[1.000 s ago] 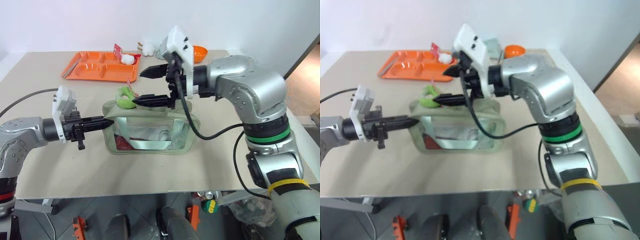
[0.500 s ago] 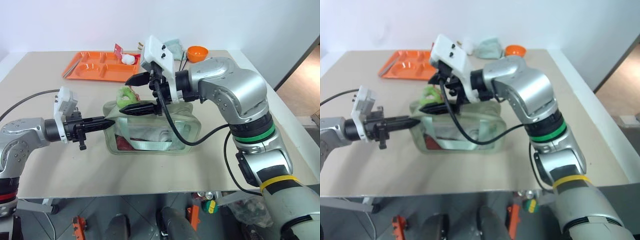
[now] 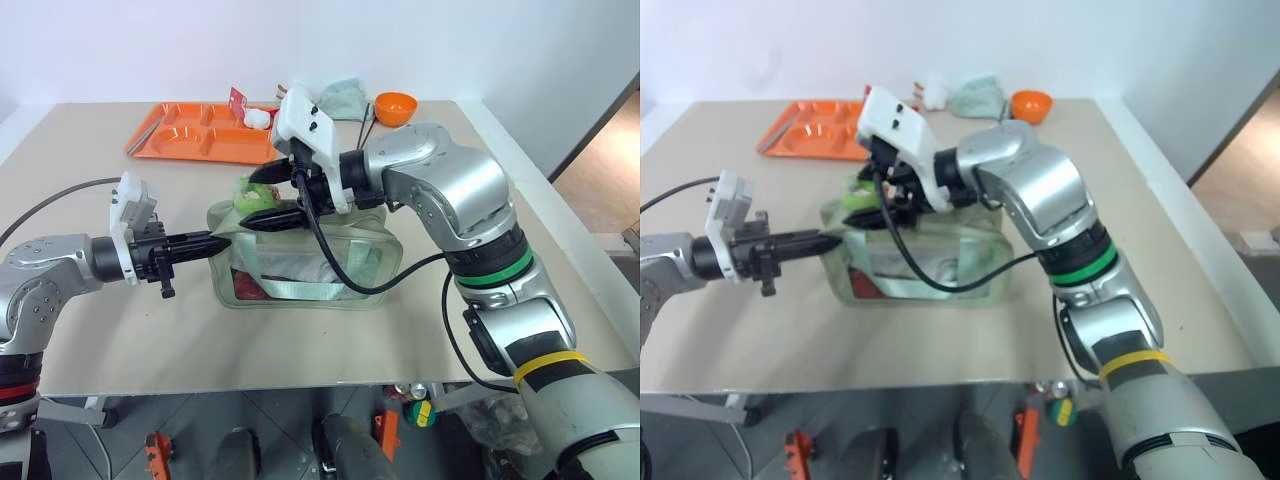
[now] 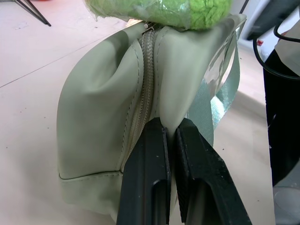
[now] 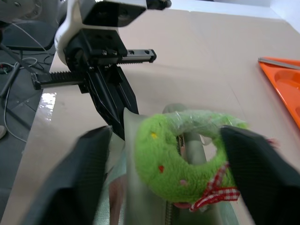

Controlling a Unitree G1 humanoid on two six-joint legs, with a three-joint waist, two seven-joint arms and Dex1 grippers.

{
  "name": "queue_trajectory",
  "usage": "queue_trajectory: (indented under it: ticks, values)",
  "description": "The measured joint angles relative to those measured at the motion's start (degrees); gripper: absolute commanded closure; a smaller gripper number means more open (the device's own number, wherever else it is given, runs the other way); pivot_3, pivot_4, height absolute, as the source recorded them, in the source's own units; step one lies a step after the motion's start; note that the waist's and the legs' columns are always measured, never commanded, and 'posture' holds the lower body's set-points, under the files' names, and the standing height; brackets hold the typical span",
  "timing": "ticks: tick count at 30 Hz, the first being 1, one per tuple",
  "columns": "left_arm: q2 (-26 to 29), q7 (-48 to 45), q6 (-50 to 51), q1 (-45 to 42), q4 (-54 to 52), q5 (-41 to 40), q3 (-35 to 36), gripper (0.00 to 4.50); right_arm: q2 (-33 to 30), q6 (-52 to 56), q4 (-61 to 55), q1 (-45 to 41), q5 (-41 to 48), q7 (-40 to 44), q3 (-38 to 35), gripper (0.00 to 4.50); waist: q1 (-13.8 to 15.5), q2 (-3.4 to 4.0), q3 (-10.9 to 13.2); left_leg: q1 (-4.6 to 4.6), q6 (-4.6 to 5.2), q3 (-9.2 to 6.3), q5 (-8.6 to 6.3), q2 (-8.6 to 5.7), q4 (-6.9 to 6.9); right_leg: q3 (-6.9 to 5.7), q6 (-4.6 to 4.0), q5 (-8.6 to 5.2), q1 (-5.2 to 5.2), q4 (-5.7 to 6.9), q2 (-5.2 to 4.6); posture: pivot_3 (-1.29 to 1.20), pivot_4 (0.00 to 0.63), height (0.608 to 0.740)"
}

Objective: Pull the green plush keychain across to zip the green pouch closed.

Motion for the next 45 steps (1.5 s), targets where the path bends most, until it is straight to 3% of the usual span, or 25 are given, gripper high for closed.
queue_trajectory:
  ticks: [3, 8, 22, 32, 36, 43, 45]
  values:
    - [0.00, 0.07, 0.00, 0.00, 0.00, 0.00, 0.01, 4.50, 0.02, -0.66, 0.60, 0.00, -0.65, 0.24, 0.01, 3.02, 0.00, 0.00, 0.00, 0.00, 0.00, 0.00, 0.00, 0.00, 0.00, 0.01, 0.00, 0.00, 0.00, 0.00, 0.00, 0.00, 0.150, 0.740]
    - [-0.02, 0.32, 0.00, 0.00, 0.00, -0.02, 0.02, 4.50, 0.03, -1.49, 0.90, 0.00, -1.35, 0.69, 0.00, 4.46, 0.00, 0.00, 0.00, 0.00, 0.00, 0.00, 0.00, 0.00, 0.00, 0.00, 0.00, 0.00, 0.00, 0.00, 0.00, 0.00, 0.150, 0.740]
    - [-0.48, 0.30, -0.40, -0.56, 0.72, 0.08, 0.03, 4.50, -2.99, -2.39, 2.73, -0.08, -2.22, 2.86, -0.91, 4.46, 0.14, 0.00, 0.00, -0.02, 0.00, 0.00, 0.00, -0.03, 0.00, -0.01, 0.01, 0.00, 0.00, -0.01, -0.03, 0.00, 0.150, 0.740]
    - [-0.78, -0.13, -0.78, -0.97, 0.87, 0.24, -0.07, 4.50, -24.96, -13.85, 3.09, 2.35, -5.90, 13.23, -4.41, 4.46, 0.47, 0.00, 0.01, 0.01, 0.03, 0.04, -0.03, -0.07, -0.05, 0.03, 0.04, -0.06, -0.01, -0.06, -0.04, 0.00, 0.150, 0.740]
    - [-0.78, -0.28, -0.81, -1.18, 1.39, 0.39, -0.19, 4.50, -30.08, -18.64, 2.80, 4.62, -7.44, 15.91, -5.45, 4.46, 0.39, 0.01, 0.01, 0.03, 0.03, 0.07, -0.02, -0.07, -0.04, 0.06, 0.04, -0.05, -0.01, -0.04, -0.03, 0.00, 0.150, 0.740]
    - [-0.83, -1.62, -1.34, -2.11, 1.89, 0.73, -0.94, 4.50, -42.35, -37.39, 0.73, 11.86, -17.05, 18.60, -5.54, 4.46, 0.47, 0.02, 0.02, 0.03, 0.02, 0.13, -0.03, -0.11, -0.04, 0.10, 0.06, -0.06, -0.01, -0.06, -0.07, 0.00, 0.150, 0.740]
    - [-0.98, -1.80, -1.39, -2.54, 1.90, 0.74, -1.59, 4.50, -42.54, -40.36, 0.79, 12.31, -18.71, 18.28, -5.55, 4.46, 0.23, 0.02, 0.02, 0.06, 0.02, 0.20, -0.02, -0.10, -0.03, 0.18, 0.07, -0.04, -0.02, -0.05, -0.06, 0.00, 0.150, 0.740]
